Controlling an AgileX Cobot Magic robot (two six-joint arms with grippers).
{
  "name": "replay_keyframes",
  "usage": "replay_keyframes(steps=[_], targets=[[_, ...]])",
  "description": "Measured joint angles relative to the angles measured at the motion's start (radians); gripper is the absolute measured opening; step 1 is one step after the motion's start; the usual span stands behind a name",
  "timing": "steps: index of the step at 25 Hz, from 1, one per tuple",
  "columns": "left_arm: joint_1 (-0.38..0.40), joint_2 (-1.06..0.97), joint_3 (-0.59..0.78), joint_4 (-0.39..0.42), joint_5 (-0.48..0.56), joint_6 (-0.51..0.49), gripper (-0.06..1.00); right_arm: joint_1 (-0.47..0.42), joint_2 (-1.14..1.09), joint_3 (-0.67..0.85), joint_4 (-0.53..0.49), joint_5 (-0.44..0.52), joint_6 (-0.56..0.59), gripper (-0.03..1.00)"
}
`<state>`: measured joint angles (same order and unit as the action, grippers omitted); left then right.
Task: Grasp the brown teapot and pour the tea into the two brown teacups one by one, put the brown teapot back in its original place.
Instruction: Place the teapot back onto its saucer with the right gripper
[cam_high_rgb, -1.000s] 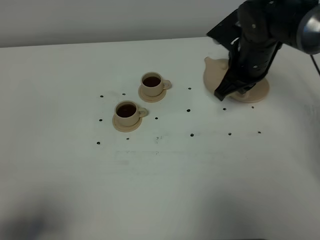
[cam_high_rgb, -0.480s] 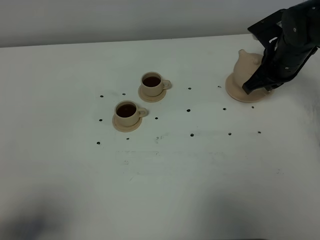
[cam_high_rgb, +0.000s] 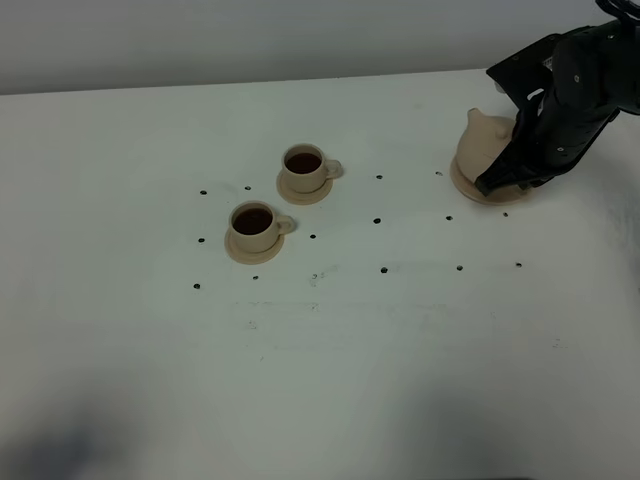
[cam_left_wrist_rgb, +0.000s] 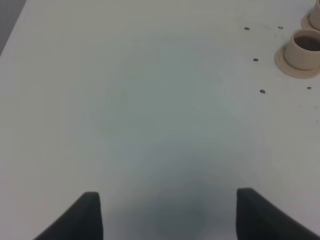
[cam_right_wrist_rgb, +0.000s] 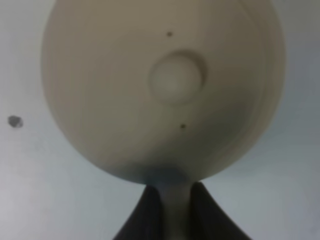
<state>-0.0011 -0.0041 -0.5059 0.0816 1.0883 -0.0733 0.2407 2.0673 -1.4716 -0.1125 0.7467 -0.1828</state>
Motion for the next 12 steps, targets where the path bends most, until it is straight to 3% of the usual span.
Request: replay_keyframes(steps=[12], targets=[[0.0,0.0,0.0,0.0,0.0,0.0,0.59,0.0,0.015,0.0,0.0,-0.023,0.011,0.09]])
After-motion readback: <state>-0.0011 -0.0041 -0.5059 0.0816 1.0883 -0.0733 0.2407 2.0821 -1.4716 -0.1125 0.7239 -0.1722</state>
